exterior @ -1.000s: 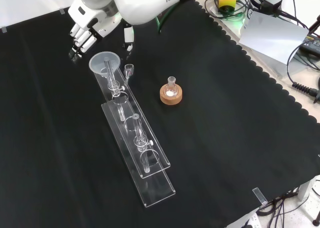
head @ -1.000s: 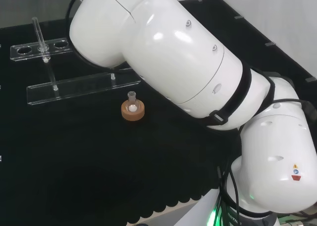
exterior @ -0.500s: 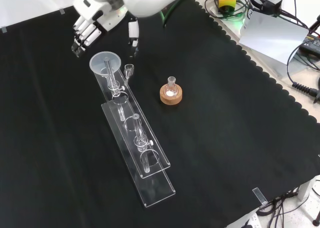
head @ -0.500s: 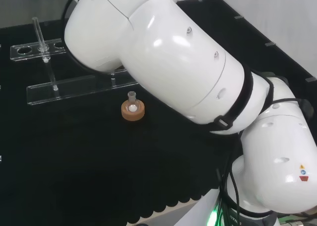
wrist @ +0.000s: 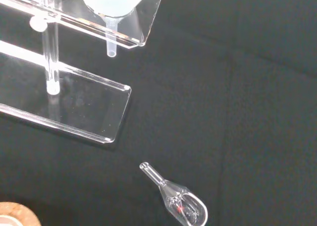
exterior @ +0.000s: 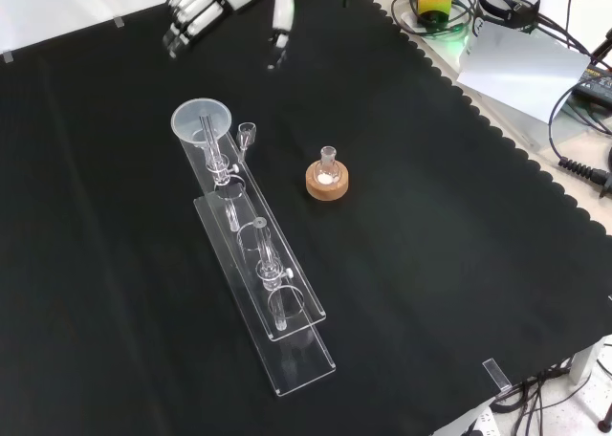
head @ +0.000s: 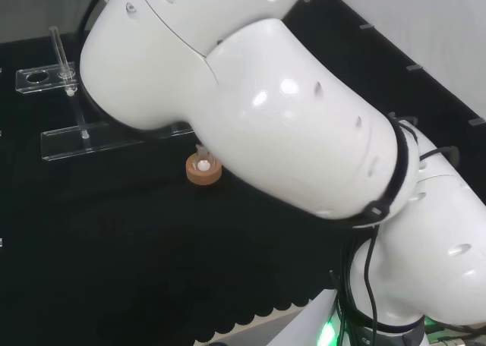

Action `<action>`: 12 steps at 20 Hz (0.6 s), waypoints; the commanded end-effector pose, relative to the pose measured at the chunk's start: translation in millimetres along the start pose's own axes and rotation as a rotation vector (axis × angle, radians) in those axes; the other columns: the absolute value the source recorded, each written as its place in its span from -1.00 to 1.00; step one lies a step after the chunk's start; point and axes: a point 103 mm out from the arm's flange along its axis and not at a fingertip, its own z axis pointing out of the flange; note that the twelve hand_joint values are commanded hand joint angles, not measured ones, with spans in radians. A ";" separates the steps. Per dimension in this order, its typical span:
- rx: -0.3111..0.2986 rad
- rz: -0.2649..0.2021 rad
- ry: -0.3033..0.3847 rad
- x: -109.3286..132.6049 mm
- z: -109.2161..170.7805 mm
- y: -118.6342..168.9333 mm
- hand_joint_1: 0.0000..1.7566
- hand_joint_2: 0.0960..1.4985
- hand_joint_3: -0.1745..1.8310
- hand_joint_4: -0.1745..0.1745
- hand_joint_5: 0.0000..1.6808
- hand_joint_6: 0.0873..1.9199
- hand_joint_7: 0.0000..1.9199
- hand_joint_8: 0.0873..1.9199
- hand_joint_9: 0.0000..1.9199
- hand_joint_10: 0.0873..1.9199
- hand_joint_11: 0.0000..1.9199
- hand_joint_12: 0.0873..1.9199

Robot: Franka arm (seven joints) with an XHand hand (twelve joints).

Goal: Put the funnel back on the funnel stand.

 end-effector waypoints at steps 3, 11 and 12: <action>-0.077 0.044 0.132 2.5 7.5 -90.5 -0.36 -0.01 -0.58 -0.29 -0.88 -1.00 -0.98 -0.40 -0.73 -0.27 -0.76 0.48; -0.097 0.052 0.171 8.9 18.7 -128.5 -0.36 0.00 -0.57 -0.30 -0.86 -1.00 -0.97 -0.38 -0.71 -0.27 -0.74 0.47; -0.100 0.052 0.174 8.3 20.7 -133.0 -0.36 0.00 -0.57 -0.30 -0.86 -1.00 -0.97 -0.38 -0.71 -0.27 -0.74 0.47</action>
